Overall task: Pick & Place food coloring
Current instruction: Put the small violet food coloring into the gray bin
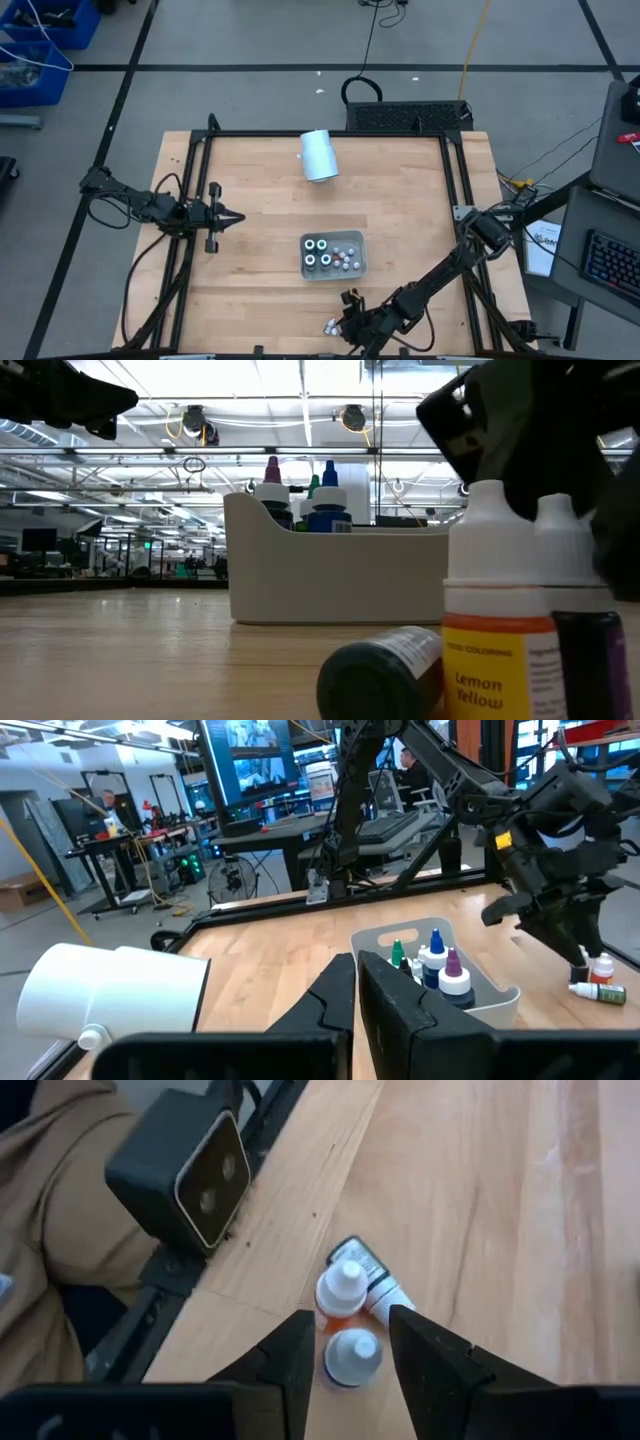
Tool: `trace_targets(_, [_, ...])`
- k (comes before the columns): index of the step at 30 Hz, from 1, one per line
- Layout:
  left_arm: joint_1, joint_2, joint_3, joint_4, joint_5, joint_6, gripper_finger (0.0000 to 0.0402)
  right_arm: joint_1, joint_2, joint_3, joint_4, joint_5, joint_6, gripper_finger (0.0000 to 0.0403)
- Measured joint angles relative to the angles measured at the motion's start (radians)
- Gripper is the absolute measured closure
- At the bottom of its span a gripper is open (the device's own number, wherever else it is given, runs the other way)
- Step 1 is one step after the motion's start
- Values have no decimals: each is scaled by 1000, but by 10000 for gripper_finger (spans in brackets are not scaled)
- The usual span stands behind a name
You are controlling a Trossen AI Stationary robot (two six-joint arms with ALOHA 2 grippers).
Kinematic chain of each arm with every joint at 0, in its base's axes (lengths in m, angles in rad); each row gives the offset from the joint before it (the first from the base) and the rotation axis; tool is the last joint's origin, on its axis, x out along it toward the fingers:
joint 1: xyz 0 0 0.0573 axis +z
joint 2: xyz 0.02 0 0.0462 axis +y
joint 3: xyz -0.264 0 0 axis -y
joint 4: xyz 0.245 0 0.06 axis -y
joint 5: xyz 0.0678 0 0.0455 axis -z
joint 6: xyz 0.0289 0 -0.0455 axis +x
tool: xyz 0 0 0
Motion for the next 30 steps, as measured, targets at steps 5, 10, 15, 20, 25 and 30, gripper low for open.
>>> trace_targets(5, [0,0,0,0,0,0,376,0,24,0,15,-24,3,283])
trace_targets(10, [0,0,0,0,0,0,376,0,24,0,24,-23,0,294])
trace_targets(15, [0,0,0,0,0,0,376,0,24,0,16,-24,8,312])
trace_targets(20, [0,0,0,0,0,0,376,0,24,0,18,-26,9,334])
trace_targets(25, [0,0,0,0,0,0,376,0,23,0,17,-26,29,338])
trace_targets(30, [0,0,0,0,0,0,376,-8,8,0,-1,-79,84,341])
